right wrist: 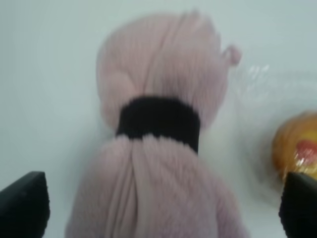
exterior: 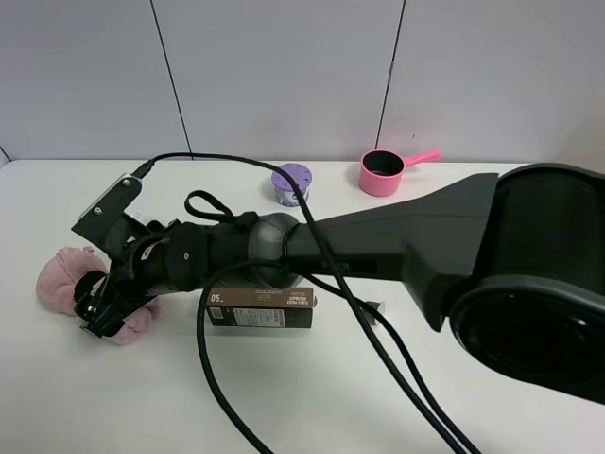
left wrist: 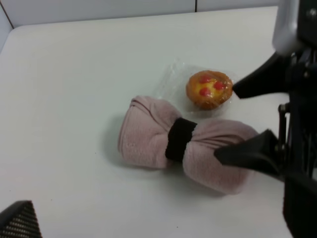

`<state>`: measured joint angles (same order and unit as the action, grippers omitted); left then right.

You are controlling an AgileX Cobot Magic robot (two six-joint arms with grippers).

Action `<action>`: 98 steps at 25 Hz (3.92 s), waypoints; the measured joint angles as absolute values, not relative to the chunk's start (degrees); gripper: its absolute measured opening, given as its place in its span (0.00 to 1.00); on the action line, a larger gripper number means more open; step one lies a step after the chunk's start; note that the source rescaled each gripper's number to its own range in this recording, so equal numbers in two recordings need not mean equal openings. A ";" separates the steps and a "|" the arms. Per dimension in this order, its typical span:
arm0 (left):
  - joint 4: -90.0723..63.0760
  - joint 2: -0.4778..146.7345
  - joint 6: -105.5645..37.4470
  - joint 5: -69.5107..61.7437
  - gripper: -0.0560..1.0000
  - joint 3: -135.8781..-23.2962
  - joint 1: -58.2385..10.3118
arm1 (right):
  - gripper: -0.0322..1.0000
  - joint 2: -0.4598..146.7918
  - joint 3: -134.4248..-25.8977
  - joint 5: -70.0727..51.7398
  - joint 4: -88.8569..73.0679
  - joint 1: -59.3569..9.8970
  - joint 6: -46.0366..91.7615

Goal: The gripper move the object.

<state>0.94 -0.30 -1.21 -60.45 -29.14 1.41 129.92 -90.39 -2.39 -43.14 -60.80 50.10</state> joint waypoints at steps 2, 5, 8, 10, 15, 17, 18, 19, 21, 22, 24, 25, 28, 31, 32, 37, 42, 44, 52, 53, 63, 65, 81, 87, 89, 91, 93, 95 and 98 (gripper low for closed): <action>0.94 -0.30 -1.21 -60.45 1.00 -29.14 1.41 | 0.98 128.17 -90.39 -2.39 -43.14 -60.80 49.65; 0.94 -0.30 -1.21 -60.45 1.00 -29.14 1.41 | 1.00 123.83 -90.39 -2.61 -43.14 -60.80 49.25; 0.94 -0.30 -1.21 -60.45 1.00 -29.14 1.41 | 1.00 117.70 -90.39 -3.13 -43.17 -60.80 49.12; 0.94 -0.30 -1.21 -60.45 1.00 -29.14 1.41 | 1.00 113.83 -90.39 -3.79 -43.17 -60.80 49.12; 0.94 -0.30 -1.21 -60.45 1.00 -29.14 1.41 | 1.00 105.92 -90.39 -4.12 -43.05 -60.80 49.12; 0.94 -0.30 -1.21 -60.45 1.00 -29.14 1.41 | 1.00 103.84 -90.39 -4.17 -43.00 -60.80 49.12; 0.94 -0.30 -1.21 -60.45 1.00 -29.14 1.41 | 1.00 102.88 -90.39 -4.15 -42.76 -60.80 49.12; 0.94 -0.30 -1.26 -60.45 1.00 -29.14 1.41 | 1.00 102.21 -90.39 -4.15 -42.46 -60.80 49.12; 0.94 -0.30 -1.26 -60.45 1.00 -29.14 1.41 | 1.00 101.15 -90.39 -4.25 -41.73 -60.80 49.12; 0.94 -0.30 -1.26 -60.45 1.00 -29.14 1.41 | 1.00 100.80 -90.39 -4.24 -41.64 -60.80 49.12; 0.94 -0.30 -1.26 -60.45 1.00 -29.14 1.41 | 1.00 100.60 -90.39 -4.35 -41.58 -60.80 49.12; 0.94 -0.30 -1.26 -60.45 1.00 -29.14 1.41 | 1.00 100.55 -90.39 -4.35 -41.52 -60.80 49.12; 0.94 -0.30 -1.26 -60.45 1.00 -29.14 1.41 | 1.00 100.53 -90.39 -4.37 -41.09 -60.80 49.12; 0.94 -0.30 -1.26 -60.45 1.00 -29.14 1.41 | 1.00 100.53 -90.39 -4.55 -38.82 -60.74 49.31; 0.94 -0.30 -1.21 -60.45 1.00 -29.14 1.41 | 1.00 100.53 -90.39 -5.13 -38.30 -60.48 49.33; 0.94 -0.30 -1.21 -60.45 1.00 -29.14 1.41 | 1.00 100.30 -90.39 -6.46 -35.82 -58.55 48.02; 0.94 -0.30 -1.21 -60.45 1.00 -29.14 1.41 | 1.00 100.25 -90.39 -7.54 -25.72 -53.25 33.30; 0.94 -0.30 -1.21 -60.45 1.00 -29.14 1.41 | 1.00 100.18 -90.39 -8.28 -19.62 -49.89 24.82; 0.94 -0.30 -1.21 -60.45 1.00 -29.14 1.41 | 1.00 100.08 -90.39 -24.11 4.26 -36.58 1.47; 0.94 -0.30 -1.21 -60.45 1.00 -29.14 1.41 | 1.00 100.08 -90.39 -27.43 5.69 -35.09 0.00; 0.94 -0.30 -1.21 -60.45 1.00 -29.14 1.41 | 1.00 94.16 -90.39 -52.32 12.03 -19.82 -1.31; 0.94 -0.30 -1.21 -60.45 1.00 -29.14 1.41 | 1.00 92.68 -90.39 -54.05 12.29 -17.18 -0.71; 0.94 -0.30 -1.21 -60.45 1.00 -29.14 1.41 | 1.00 84.47 -90.39 -64.81 11.48 7.86 2.76; 0.94 -0.30 -1.21 -60.45 1.00 -29.14 1.41 | 1.00 75.70 -90.39 -69.06 7.58 9.58 3.31; 0.94 -0.30 -1.21 -60.45 1.00 -29.14 1.41 | 1.00 72.01 -90.39 -69.10 5.45 9.58 4.04; 0.94 -0.30 -1.21 -60.45 1.00 -29.14 1.41 | 1.00 69.00 -90.39 -69.19 4.11 9.58 4.80; 0.94 -0.30 -1.21 -60.45 1.00 -29.14 1.41 | 0.99 65.30 -90.39 -69.31 3.72 9.58 5.22; 0.94 -0.30 -1.21 -60.45 1.00 -29.14 1.41 | 0.99 61.62 -90.21 -69.37 3.67 9.58 5.98; 0.94 -0.30 -1.28 -60.45 1.00 -29.14 1.41 | 0.99 54.77 -87.97 -69.51 2.07 9.58 8.96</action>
